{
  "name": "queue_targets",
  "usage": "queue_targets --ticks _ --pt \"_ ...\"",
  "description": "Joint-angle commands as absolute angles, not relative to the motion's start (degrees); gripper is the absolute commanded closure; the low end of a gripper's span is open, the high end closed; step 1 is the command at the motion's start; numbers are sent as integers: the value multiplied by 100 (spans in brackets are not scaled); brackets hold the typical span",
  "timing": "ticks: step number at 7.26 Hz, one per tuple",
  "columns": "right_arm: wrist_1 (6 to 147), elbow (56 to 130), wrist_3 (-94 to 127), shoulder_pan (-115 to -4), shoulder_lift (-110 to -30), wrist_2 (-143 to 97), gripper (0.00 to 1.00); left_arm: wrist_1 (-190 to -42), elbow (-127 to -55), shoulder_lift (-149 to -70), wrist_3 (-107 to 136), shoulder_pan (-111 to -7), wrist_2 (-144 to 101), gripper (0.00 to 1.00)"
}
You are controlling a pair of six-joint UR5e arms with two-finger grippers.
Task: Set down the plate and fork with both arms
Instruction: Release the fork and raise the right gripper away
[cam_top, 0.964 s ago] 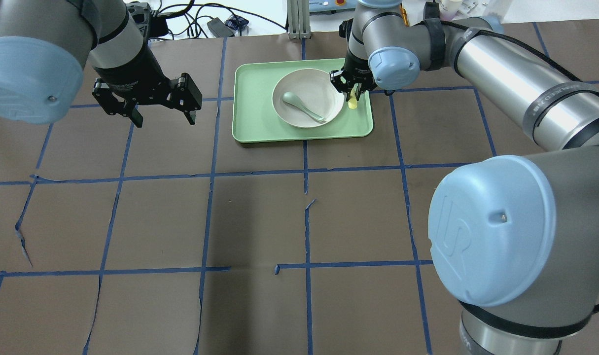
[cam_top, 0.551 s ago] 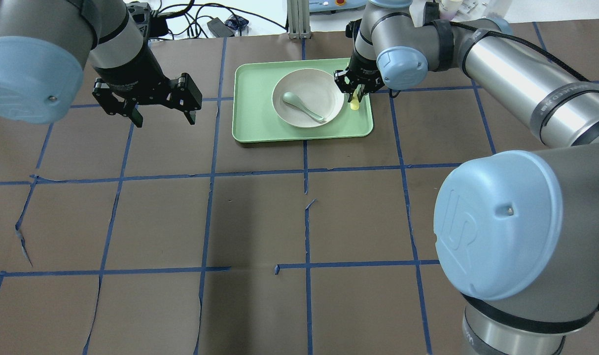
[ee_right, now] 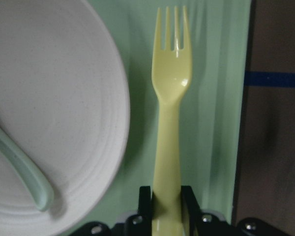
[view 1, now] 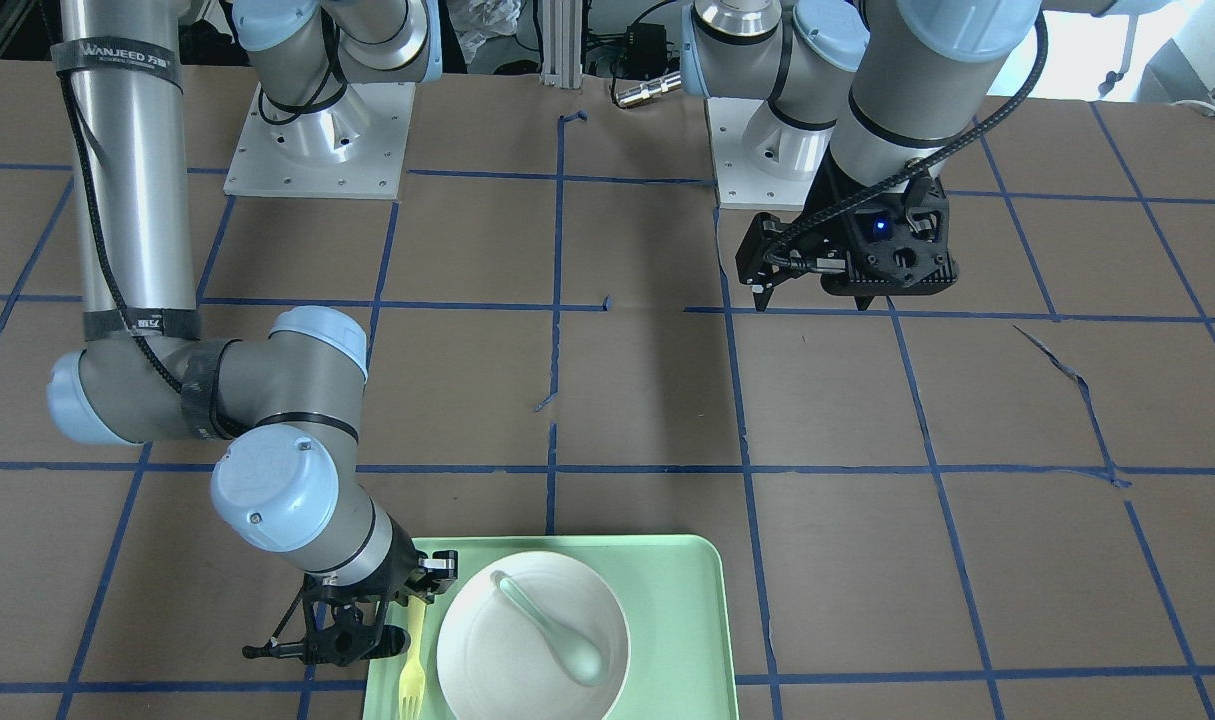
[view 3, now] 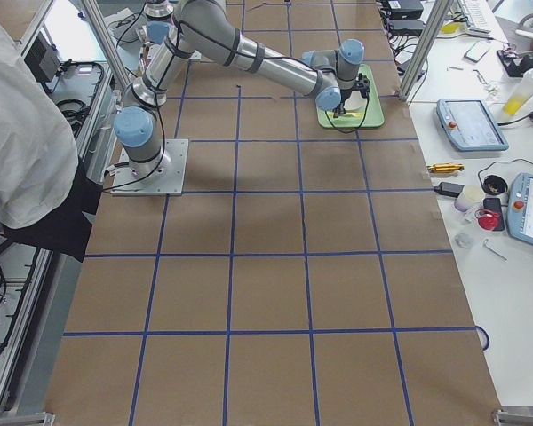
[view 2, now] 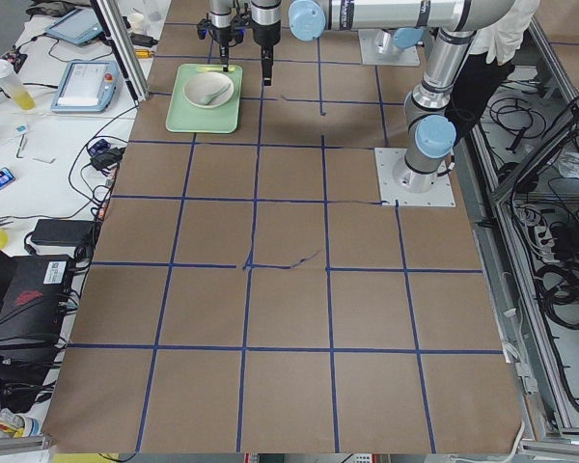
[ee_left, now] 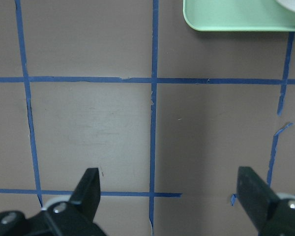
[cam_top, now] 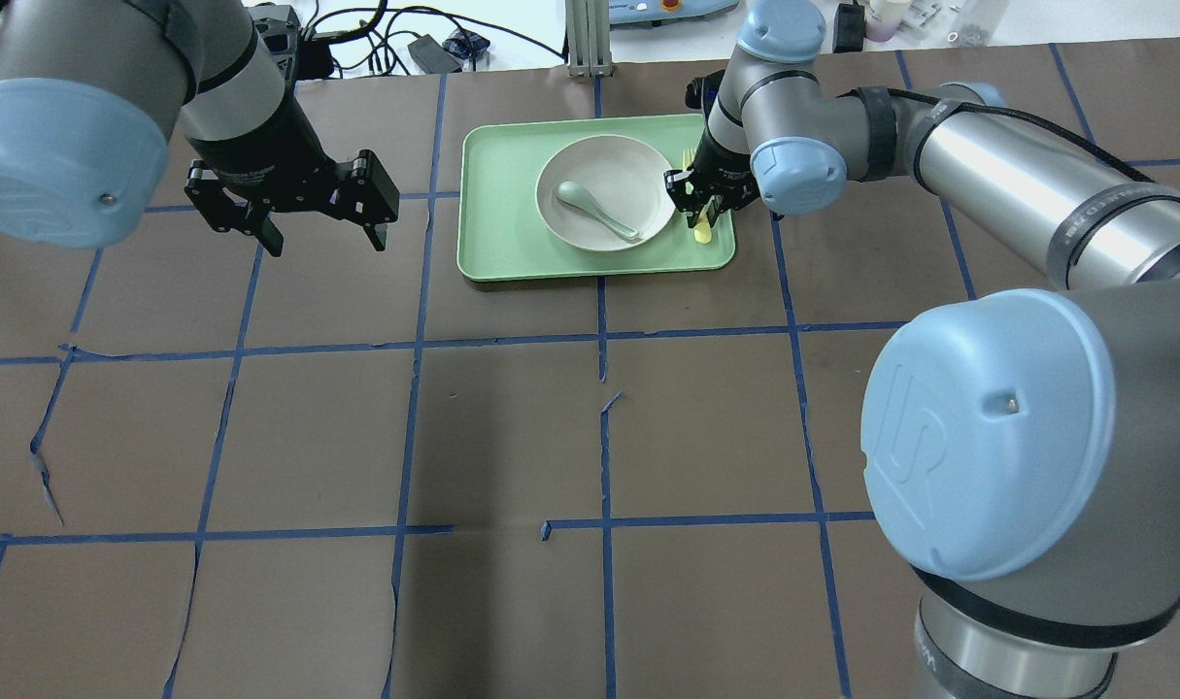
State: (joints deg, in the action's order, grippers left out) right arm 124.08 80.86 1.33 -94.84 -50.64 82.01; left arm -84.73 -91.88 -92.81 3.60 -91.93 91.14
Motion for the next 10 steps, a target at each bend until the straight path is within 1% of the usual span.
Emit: queue_targets --ticks 1,4,5,6,7,9,10 --pt "12436 8104 149 -9457 -5063 8191 1 -8473 -9193 -9281 360 -9193 9114 0" --pt "12437 8086 185 -9457 -5089 8244 0 -8473 -9185 -9281 360 -9193 9114 0" --pt "12428 8086 124 -9448 -5341 8314 0 -8473 -9176 -9273 360 -9193 9114 0" --pt "12167 8121 36 -9396 -6040 8671 0 -8473 -9176 -9255 360 -9193 9114 0" --pt "11250 8208 9 -9378 -6621 8918 0 -8473 -9167 -9237 360 -9193 9114 0" --pt "9896 8209 -158 -9299 -7938 9044 0 -8481 -9167 -9220 360 -9193 9114 0" --pt "9383 8235 -141 -9325 -8441 9044 0 -8481 -9167 -9220 360 -9193 9114 0"
